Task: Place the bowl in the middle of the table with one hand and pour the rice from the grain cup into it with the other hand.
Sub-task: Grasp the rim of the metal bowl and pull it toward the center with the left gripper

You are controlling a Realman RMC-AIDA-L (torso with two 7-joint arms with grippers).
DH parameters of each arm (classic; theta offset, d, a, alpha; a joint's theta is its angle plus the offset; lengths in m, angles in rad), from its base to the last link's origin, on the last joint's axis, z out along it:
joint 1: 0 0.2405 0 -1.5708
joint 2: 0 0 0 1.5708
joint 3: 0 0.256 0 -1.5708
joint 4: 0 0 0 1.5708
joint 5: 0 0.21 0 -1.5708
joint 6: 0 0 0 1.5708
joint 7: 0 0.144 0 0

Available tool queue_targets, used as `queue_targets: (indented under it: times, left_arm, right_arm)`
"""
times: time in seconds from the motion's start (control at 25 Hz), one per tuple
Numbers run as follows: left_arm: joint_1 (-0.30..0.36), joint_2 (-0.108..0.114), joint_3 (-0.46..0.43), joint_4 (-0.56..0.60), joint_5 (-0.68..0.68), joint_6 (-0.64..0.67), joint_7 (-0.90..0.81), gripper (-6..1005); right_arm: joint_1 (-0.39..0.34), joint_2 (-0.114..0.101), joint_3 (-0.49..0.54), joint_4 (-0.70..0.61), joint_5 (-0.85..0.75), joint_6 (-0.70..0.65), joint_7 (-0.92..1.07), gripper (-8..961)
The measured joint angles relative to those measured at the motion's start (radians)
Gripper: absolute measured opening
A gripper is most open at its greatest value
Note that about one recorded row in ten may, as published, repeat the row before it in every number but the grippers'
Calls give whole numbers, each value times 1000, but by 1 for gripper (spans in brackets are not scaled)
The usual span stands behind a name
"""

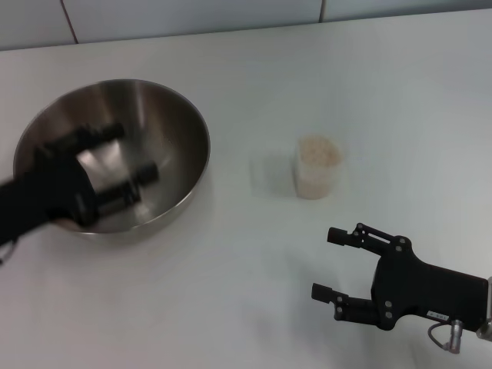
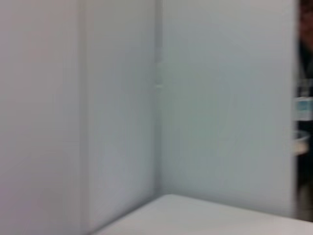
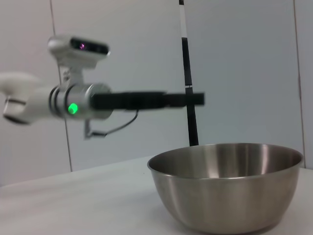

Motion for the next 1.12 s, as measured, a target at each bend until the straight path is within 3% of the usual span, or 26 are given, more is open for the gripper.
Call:
queue_targets:
  times: [0.08, 0.12, 0.16, 0.28, 0.32, 0.4, 0.44, 0.48, 0.64, 1.12]
  left_arm:
    - [0, 0, 0, 0, 0, 0, 0, 777]
    - [11, 0, 2, 66, 3, -51, -46, 776]
    - [28, 1, 6, 227, 42, -203, -222, 775]
    - [21, 5, -4, 354, 149, -310, -433, 773]
    - [1, 7, -16, 430, 281, -372, -596, 772]
    - [-38, 7, -32, 472, 445, -396, -772, 771]
    - [-38, 7, -32, 472, 445, -396, -772, 770]
    - [-110, 8, -61, 484, 666, -372, -958, 769]
    - [-201, 4, -108, 432, 870, -335, -1087, 766]
    - [-291, 6, -171, 269, 1043, -366, -1109, 756]
  right_arm:
    - [0, 0, 0, 1, 0, 0, 2, 812]
    - [0, 0, 0, 1, 0, 0, 3, 813]
    - [0, 0, 0, 1, 0, -1, 3, 813]
    - [-1, 0, 0, 2, 0, -1, 4, 813]
    - [-1, 0, 0, 2, 0, -1, 4, 813]
    - [-2, 0, 0, 2, 0, -2, 4, 813]
    - [-2, 0, 0, 2, 0, -2, 5, 813]
    - [-2, 0, 0, 2, 0, -3, 5, 813]
    - [-1, 0, 0, 2, 0, -3, 5, 813]
    - [0, 0, 0, 3, -1, -3, 6, 813]
